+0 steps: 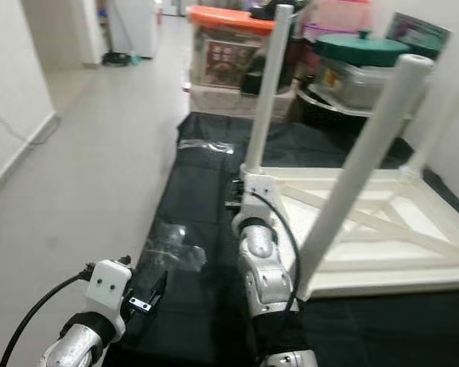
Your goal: Building children table
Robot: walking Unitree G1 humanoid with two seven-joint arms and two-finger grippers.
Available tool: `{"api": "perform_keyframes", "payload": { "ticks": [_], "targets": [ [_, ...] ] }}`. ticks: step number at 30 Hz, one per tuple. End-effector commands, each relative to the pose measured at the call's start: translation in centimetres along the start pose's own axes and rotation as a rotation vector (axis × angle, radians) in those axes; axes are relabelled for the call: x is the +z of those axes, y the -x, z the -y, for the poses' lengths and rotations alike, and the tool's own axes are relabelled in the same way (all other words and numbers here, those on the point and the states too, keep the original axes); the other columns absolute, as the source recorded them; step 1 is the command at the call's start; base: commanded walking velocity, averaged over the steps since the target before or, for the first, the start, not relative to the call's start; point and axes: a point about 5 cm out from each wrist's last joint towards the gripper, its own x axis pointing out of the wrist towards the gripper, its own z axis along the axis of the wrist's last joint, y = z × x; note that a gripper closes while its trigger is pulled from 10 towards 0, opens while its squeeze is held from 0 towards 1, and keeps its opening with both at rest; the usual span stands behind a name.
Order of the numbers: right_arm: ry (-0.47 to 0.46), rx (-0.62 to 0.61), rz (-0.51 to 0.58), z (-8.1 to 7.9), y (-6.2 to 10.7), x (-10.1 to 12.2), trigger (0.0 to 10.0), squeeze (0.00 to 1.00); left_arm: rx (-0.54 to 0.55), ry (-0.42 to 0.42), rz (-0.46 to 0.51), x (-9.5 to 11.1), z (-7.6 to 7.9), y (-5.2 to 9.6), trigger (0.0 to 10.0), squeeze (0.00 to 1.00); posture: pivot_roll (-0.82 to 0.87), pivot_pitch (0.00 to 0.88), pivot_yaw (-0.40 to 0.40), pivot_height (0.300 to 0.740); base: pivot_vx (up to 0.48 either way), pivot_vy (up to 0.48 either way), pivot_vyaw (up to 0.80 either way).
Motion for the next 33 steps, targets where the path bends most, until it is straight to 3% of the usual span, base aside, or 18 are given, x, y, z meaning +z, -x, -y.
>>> {"api": "perform_keyframes", "payload": {
  "ticks": [1, 4, 7, 8, 9, 10, 15, 17, 19, 21, 23, 31, 33],
  "targets": [
    [0.017, -0.117, 0.000, 1.9, 0.0, -0.2, 10.0, 0.00, 0.001, 0.005, -0.006, 0.1, 0.2, 0.2, 10.0, 0.00, 0.19, 0.000, -0.105, 0.740, 0.000, 0.000, 0.00],
    [0.052, -0.192, -0.021, 4.2, 0.3, -0.8, 10.0, 0.00, -0.005, 0.007, -0.006, 0.1, 0.3, 0.2, 10.0, 0.00, 0.19, 0.000, -0.105, 0.740, 0.000, 0.000, 0.00],
    [0.088, -0.204, -0.014, 5.0, 0.2, -0.8, 10.0, 0.00, -0.006, 0.007, -0.005, 0.1, 0.3, 0.1, 10.0, 0.00, 0.19, 0.000, -0.105, 0.740, 0.000, 0.000, 0.00],
    [0.129, -0.251, 0.003, 6.8, 0.1, -0.8, 10.0, 0.00, -0.006, 0.007, -0.005, 0.1, 0.3, 0.1, 10.0, 0.00, 0.19, 0.000, -0.105, 0.740, 0.000, 0.000, 0.00],
    [0.129, -0.251, 0.003, 6.8, 0.1, -0.8, 10.0, 0.00, -0.006, 0.007, -0.005, 0.1, 0.3, 0.1, 10.0, 0.00, 0.19, 0.000, -0.105, 0.740, 0.000, 0.000, 0.00],
    [0.202, -0.301, 0.011, 8.7, 0.2, -0.7, 10.0, 0.00, -0.006, 0.008, -0.005, 0.1, 0.3, 0.1, 10.0, 0.00, 0.18, 0.000, -0.101, 0.740, 0.000, 0.000, 0.00],
    [0.220, -0.316, 0.015, 9.4, 0.2, -0.7, 10.0, 0.00, -0.007, 0.007, -0.007, 0.1, 0.3, 0.1, 10.0, 0.00, 0.18, 0.000, -0.101, 0.740, 0.000, 0.000, 0.00],
    [0.310, -0.411, -0.017, 10.9, 0.0, -0.7, 10.0, 0.00, -0.011, 0.004, -0.007, 0.1, 0.3, 0.0, 10.0, 0.00, 0.18, 0.000, -0.101, 0.740, 0.000, 0.000, 0.00],
    [0.261, -0.385, -0.029, 10.5, -0.3, -0.7, 10.0, 0.00, -0.012, 0.004, -0.008, 0.1, 0.3, 0.0, 10.0, 0.00, 0.18, 0.000, -0.101, 0.740, 0.000, 0.000, 0.00],
    [0.098, -0.210, -0.034, 7.8, -1.2, -0.5, 10.0, 0.00, -0.013, 0.005, -0.009, 0.1, 0.3, 0.0, 10.0, 0.00, 0.18, 0.000, -0.097, 0.740, 0.000, 0.000, 0.00],
    [0.023, -0.084, -0.027, 5.9, -1.7, 0.0, 10.0, 0.00, -0.015, 0.005, -0.010, 0.1, 0.4, 0.0, 10.0, 0.00, 0.18, 0.000, -0.099, 0.740, 0.000, 0.000, 0.00],
    [0.080, 0.058, -0.015, 3.3, -3.7, 1.8, 10.0, 0.00, -0.018, 0.009, -0.008, 0.2, 0.6, 0.3, 10.0, 0.00, 0.19, 0.000, -0.109, 0.740, 0.000, 0.000, 0.00],
    [0.118, 0.072, -0.087, 3.0, -4.7, 1.5, 10.0, 0.00, -0.020, 0.011, -0.006, 0.3, 0.7, 0.4, 10.0, 0.00, 0.19, 0.000, -0.109, 0.740, 0.000, 0.000, 0.00]
  ]
}}
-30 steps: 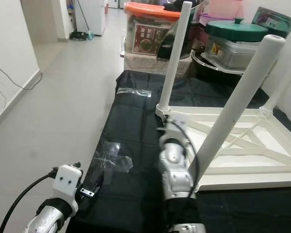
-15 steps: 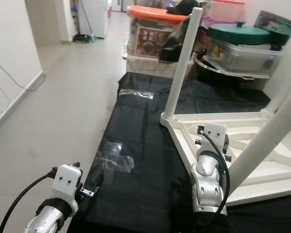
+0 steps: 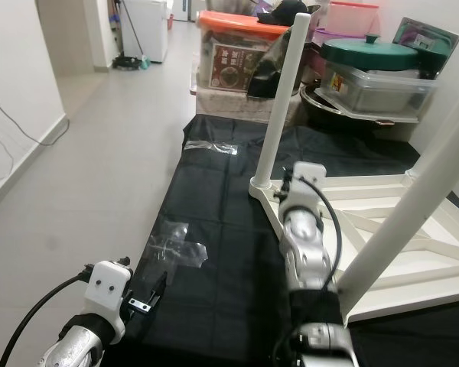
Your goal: Building children table
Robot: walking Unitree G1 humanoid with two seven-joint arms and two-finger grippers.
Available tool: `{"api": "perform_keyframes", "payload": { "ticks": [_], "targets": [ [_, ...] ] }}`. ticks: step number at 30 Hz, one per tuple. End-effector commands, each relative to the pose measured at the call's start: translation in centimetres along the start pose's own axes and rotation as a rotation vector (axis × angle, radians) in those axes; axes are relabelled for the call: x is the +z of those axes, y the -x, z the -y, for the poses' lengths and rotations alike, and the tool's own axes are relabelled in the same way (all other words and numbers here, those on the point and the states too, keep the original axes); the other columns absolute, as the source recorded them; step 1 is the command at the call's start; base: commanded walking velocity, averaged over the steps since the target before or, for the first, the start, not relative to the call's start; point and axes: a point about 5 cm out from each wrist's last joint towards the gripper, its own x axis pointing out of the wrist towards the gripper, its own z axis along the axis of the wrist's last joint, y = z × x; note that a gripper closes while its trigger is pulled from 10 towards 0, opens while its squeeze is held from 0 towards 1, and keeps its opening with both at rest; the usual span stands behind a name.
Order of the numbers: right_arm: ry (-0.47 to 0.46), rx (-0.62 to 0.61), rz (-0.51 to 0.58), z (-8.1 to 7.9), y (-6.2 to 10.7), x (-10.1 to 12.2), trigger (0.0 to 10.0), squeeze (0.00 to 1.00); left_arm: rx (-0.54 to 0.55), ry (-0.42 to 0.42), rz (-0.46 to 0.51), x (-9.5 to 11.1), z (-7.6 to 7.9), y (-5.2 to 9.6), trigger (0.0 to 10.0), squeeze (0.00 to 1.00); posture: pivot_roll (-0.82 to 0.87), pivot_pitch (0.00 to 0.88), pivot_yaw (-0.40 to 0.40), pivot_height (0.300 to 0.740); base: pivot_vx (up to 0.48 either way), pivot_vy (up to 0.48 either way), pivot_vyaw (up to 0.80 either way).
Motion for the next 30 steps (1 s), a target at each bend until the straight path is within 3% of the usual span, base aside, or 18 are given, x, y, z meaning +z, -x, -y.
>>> {"api": "perform_keyframes", "payload": {
  "ticks": [1, 2, 5, 6, 11, 12, 16, 21, 30],
  "targets": [
    [0.037, -0.008, -0.060, 0.5, -0.4, -0.9, 10.0, 0.00, -0.009, 0.001, -0.004, 0.1, 0.3, 0.1, 10.0, 0.00, 0.19, 0.000, -0.109, 0.740, 0.000, 0.000, 0.00],
    [0.033, 0.001, -0.160, 0.6, -1.2, -1.6, 10.0, 0.00, -0.012, 0.004, -0.004, 0.2, 0.5, 0.2, 10.0, 0.00, 0.19, 0.000, -0.112, 0.740, 0.000, 0.000, 0.00],
    [0.097, 0.080, -0.237, 0.5, -2.0, -2.2, 10.0, 0.00, -0.017, 0.006, -0.002, 0.4, 0.8, 0.4, 10.0, 0.00, 0.19, 0.000, -0.116, 0.740, 0.000, 0.000, 0.00],
    [0.115, 0.106, -0.272, 0.6, -2.2, -2.4, 10.0, 1.00, -0.020, 0.008, -0.001, 0.5, 0.9, 0.6, 10.0, 0.00, 0.19, 0.000, -0.121, 0.740, 0.000, 0.000, 0.00],
    [0.131, 0.203, -0.365, 0.5, -2.6, -2.6, 10.0, 1.00, -0.034, 0.010, 0.000, 0.8, 1.5, 1.0, 10.0, 0.00, 0.19, 0.009, -0.123, 0.740, 0.000, 0.000, 0.00],
    [0.187, 0.232, -0.374, 0.6, -2.9, -2.1, 10.0, 0.00, -0.036, 0.016, -0.001, 0.9, 1.6, 1.2, 10.0, 0.00, 0.18, 0.022, -0.130, 0.740, 0.000, 0.000, 0.00],
    [0.192, 0.249, -0.390, 0.7, -3.2, -1.6, 10.0, 0.00, -0.037, 0.026, -0.004, 0.9, 1.8, 1.3, 10.0, 0.00, 0.18, 0.035, -0.135, 0.740, 0.000, 0.000, 0.00],
    [0.291, 0.310, -0.426, 1.0, -3.4, -1.3, 10.0, 0.00, -0.035, 0.033, -0.009, 1.1, 2.1, 1.6, 10.0, 0.00, 0.17, 0.060, -0.144, 0.740, 0.000, 0.000, 0.00],
    [0.303, 0.294, -0.564, 2.9, -2.9, -3.6, 10.0, 0.00, -0.031, 0.043, -0.009, 1.5, 2.3, 1.7, 10.0, 0.00, 0.16, 0.078, -0.152, 0.740, 0.000, 0.000, 0.00]
  ]
}}
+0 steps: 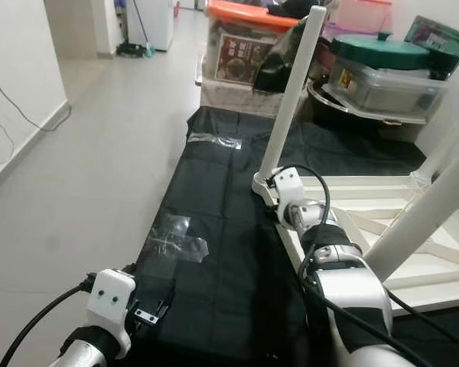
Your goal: Building children table
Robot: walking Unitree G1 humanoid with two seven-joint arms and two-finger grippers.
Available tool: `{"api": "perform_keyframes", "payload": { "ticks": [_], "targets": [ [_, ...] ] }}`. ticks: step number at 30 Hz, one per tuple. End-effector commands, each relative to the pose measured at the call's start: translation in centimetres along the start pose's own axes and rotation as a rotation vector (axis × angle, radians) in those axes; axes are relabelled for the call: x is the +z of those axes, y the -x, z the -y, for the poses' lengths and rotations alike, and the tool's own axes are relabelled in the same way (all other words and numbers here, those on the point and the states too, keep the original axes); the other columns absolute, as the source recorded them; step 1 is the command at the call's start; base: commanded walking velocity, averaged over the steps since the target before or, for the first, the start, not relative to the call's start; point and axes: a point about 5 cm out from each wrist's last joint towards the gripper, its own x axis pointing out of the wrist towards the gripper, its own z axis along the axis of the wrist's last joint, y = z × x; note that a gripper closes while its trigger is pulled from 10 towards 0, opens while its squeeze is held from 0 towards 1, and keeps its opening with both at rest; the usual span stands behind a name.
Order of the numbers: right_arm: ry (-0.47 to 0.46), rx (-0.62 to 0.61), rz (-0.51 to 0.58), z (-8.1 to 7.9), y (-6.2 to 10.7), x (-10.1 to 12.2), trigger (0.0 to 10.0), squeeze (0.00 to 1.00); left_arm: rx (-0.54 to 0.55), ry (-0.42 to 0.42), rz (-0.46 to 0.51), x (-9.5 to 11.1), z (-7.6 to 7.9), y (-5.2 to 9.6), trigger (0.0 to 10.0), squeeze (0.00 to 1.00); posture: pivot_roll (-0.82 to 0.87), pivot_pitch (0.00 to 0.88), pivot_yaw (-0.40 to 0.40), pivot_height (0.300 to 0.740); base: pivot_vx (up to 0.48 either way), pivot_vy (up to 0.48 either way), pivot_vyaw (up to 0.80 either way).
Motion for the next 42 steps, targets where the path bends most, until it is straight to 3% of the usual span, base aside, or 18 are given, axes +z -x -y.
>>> {"api": "perform_keyframes", "payload": {
  "ticks": [1, 13, 14, 24, 26, 31, 33, 34, 35, 36, 38, 42],
  "targets": [
    [0.014, 0.002, -0.053, 0.3, -0.1, -0.9, 10.0, 0.00, -0.004, 0.010, -0.010, 0.0, 0.3, 0.1, 10.0, 0.00, 0.16, 0.080, -0.151, 0.740, 0.000, 0.000, 0.00],
    [0.043, 0.141, -0.185, -0.7, -0.2, -2.7, 10.0, 0.00, -0.004, 0.011, -0.014, 0.0, 0.3, 0.0, 10.0, 0.00, 0.15, 0.077, -0.151, 0.740, 0.000, 0.000, 0.00],
    [0.053, 0.162, -0.197, -0.8, -0.2, -2.9, 0.0, 0.00, -0.003, 0.011, -0.014, 0.0, 0.3, 0.0, 10.0, 0.00, 0.15, 0.077, -0.152, 0.740, 0.000, 0.000, 0.00],
    [0.103, 0.216, -0.213, -1.1, -0.1, -2.8, 0.0, 0.00, 0.006, 0.002, -0.005, 0.1, 0.2, -0.3, 10.0, 0.00, 0.15, 0.064, -0.151, 0.740, 0.000, 0.000, 0.00],
    [0.157, 0.301, -0.220, -1.6, 0.0, -2.5, 0.0, 0.00, 0.007, -0.004, -0.004, 0.0, 0.0, -0.5, 10.0, 0.00, 0.15, 0.054, -0.146, 0.740, 0.000, 0.000, 0.00],
    [0.165, 0.345, -0.233, -1.9, 0.1, -2.5, 0.0, 0.00, 0.006, -0.007, -0.004, 0.0, 0.0, -0.6, 10.0, 0.00, 0.15, 0.054, -0.146, 0.740, 0.000, 0.000, 0.00],
    [0.279, 0.494, -0.238, -2.7, 0.2, -2.7, 0.0, 0.00, 0.005, -0.010, -0.008, -0.2, -0.2, -0.8, 10.0, 0.00, 0.15, 0.043, -0.143, 0.740, 0.000, 0.000, 0.00],
    [0.279, 0.494, -0.238, -2.7, 0.2, -2.7, 0.0, 0.00, 0.005, -0.010, -0.008, -0.2, -0.2, -0.8, 10.0, 0.00, 0.15, 0.043, -0.143, 0.740, 0.000, 0.000, 0.00],
    [0.391, 0.676, -0.285, -3.5, 0.6, -3.6, 0.0, 0.00, 0.004, -0.013, -0.010, -0.3, -0.3, -1.0, 10.0, 0.00, 0.15, 0.035, -0.140, 0.740, 0.000, 0.000, 0.00],
    [0.436, 0.747, -0.315, -3.4, 0.9, -4.2, 0.0, 0.00, 0.004, -0.016, -0.010, -0.3, -0.3, -1.1, 10.0, 0.00, 0.15, 0.029, -0.137, 0.740, 0.000, 0.000, 0.00],
    [0.477, 0.817, -0.353, -3.3, 1.3, -5.1, 0.0, 0.00, 0.004, -0.018, -0.009, -0.4, -0.4, -1.2, 10.0, 0.00, 0.15, 0.025, -0.136, 0.740, 0.000, 0.000, 0.00],
    [0.485, 0.839, -0.367, -3.2, 1.4, -5.4, 0.0, 0.00, 0.004, -0.019, -0.009, -0.4, -0.4, -1.2, 10.0, 0.00, 0.15, 0.022, -0.137, 0.740, 0.000, 0.000, 0.00]
  ]
}}
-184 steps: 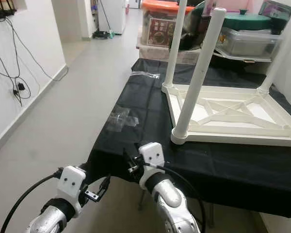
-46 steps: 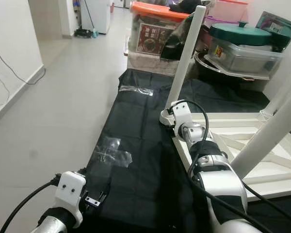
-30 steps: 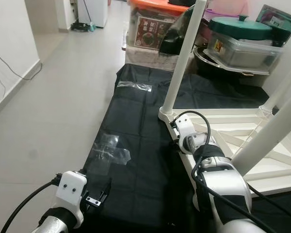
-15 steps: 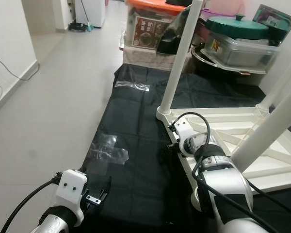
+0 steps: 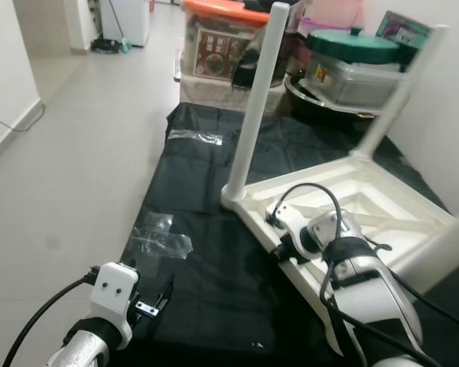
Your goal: Building children table
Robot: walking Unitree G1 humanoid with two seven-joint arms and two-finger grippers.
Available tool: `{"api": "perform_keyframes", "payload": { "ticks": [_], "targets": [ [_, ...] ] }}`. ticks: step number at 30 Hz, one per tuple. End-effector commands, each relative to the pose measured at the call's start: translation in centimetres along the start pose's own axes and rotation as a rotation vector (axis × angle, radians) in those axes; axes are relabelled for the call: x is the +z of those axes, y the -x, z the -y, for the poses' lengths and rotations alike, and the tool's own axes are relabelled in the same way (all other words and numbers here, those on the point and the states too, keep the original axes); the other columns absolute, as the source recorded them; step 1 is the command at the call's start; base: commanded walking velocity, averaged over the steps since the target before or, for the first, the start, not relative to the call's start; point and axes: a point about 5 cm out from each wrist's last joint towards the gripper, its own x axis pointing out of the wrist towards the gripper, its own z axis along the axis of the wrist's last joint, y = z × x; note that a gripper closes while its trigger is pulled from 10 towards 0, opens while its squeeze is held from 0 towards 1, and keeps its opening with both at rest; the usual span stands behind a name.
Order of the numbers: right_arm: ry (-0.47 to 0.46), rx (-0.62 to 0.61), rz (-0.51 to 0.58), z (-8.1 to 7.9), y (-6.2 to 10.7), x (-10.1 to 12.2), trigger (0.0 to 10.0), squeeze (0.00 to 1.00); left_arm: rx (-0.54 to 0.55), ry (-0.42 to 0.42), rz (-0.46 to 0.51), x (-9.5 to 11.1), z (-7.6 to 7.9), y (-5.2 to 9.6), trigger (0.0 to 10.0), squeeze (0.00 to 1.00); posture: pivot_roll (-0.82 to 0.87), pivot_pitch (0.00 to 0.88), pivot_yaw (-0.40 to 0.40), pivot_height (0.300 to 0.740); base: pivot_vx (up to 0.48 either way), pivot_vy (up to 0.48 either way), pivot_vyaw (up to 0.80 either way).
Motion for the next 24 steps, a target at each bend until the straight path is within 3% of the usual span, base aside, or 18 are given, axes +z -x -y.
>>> {"api": "perform_keyframes", "payload": {
  "ticks": [1, 6, 11, 13, 24],
  "targets": [
    [0.051, 0.179, -0.046, -1.9, -2.0, -0.6, 0.0, 0.00, -0.008, 0.005, -0.015, -0.5, 0.1, 0.0, 10.0, 0.00, 0.14, 0.019, -0.131, 0.740, 0.000, 0.000, 0.00],
    [0.120, 0.289, -0.076, -2.4, -1.1, -2.2, 0.0, 0.00, -0.011, 0.001, -0.014, -0.5, 0.0, -0.1, 10.0, 0.00, 0.14, 0.010, -0.131, 0.740, 0.000, 0.000, 0.00],
    [0.307, 0.460, -0.081, -4.3, 0.9, -4.0, 0.0, 0.00, -0.017, -0.007, -0.013, -0.7, -0.2, -0.3, 10.0, 0.00, 0.14, 0.000, -0.121, 0.740, 0.000, 0.000, 0.00],
    [0.307, 0.460, -0.081, -4.3, 0.9, -4.0, 0.0, 0.00, -0.017, -0.007, -0.013, -0.7, -0.2, -0.3, 10.0, 0.00, 0.14, 0.000, -0.121, 0.740, 0.000, 0.000, 0.00],
    [0.601, 0.425, -0.008, -5.0, 0.8, -1.9, 0.0, 0.00, -0.026, -0.016, -0.015, -0.9, -0.3, -0.5, 10.0, 0.00, 0.15, 0.000, -0.118, 0.740, 0.000, 0.000, 0.00]
  ]
}}
